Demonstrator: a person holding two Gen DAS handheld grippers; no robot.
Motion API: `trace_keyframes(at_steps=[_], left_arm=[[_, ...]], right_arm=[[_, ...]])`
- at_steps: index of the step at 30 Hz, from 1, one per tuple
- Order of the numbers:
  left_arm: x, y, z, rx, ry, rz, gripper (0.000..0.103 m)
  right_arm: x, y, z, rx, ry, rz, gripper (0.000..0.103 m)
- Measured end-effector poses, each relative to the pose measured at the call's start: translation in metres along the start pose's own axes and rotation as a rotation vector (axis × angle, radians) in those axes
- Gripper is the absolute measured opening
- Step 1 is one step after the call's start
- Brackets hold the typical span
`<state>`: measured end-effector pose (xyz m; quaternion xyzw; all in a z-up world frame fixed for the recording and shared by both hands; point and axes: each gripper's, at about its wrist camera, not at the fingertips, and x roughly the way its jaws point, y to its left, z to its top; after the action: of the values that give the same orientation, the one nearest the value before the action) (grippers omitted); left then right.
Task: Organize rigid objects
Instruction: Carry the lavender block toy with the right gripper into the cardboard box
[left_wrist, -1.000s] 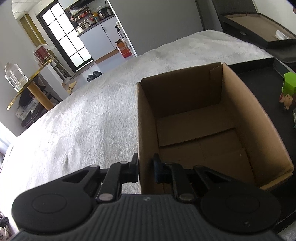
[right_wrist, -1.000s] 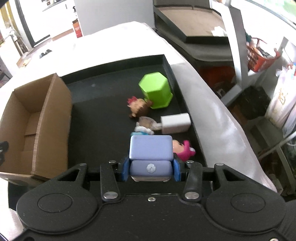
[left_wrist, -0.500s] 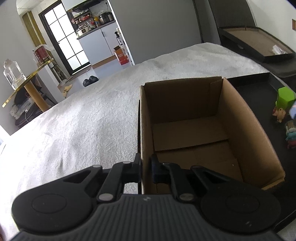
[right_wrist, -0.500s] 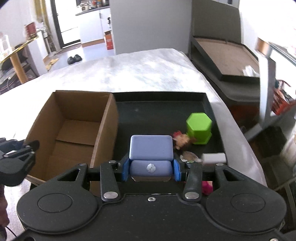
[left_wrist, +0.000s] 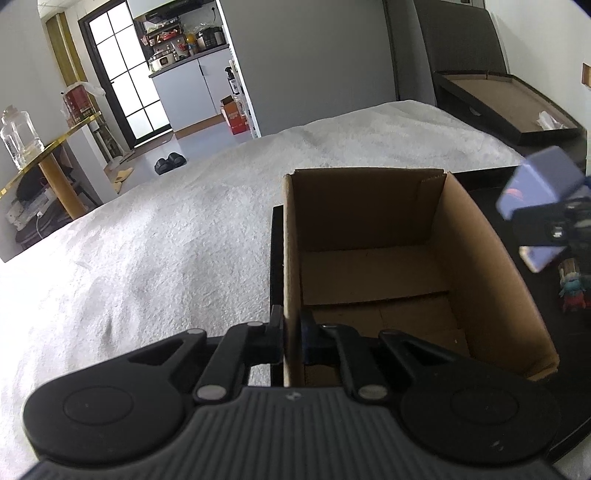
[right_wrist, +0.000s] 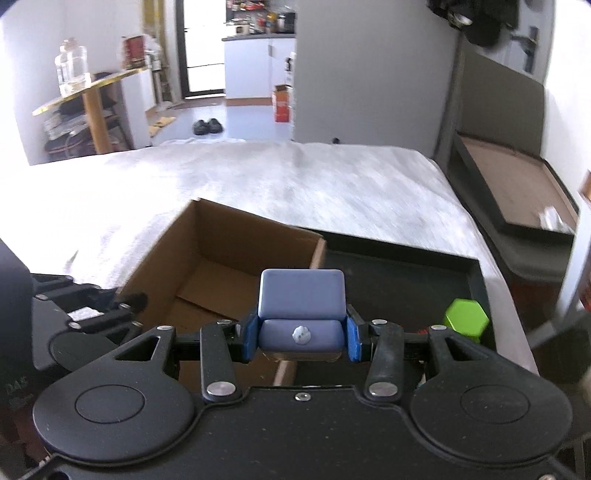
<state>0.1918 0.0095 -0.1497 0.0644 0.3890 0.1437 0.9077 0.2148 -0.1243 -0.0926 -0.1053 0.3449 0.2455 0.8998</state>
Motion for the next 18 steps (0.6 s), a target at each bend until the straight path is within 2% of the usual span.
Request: trace_keyframes(at_steps=[7,18], left_arm=[[0.0,0.004,0.001,-0.032,-0.003,-0.022,0.007],[0.006,0.012,0.0,-0.086,0.03,-0.042,0.007]], right_arm=[[0.011,0.022,0.009,-0.103,-0.028,0.058,0.043],[0.028,0.036,0.016,-0.134,-0.027,0.142,0.044]])
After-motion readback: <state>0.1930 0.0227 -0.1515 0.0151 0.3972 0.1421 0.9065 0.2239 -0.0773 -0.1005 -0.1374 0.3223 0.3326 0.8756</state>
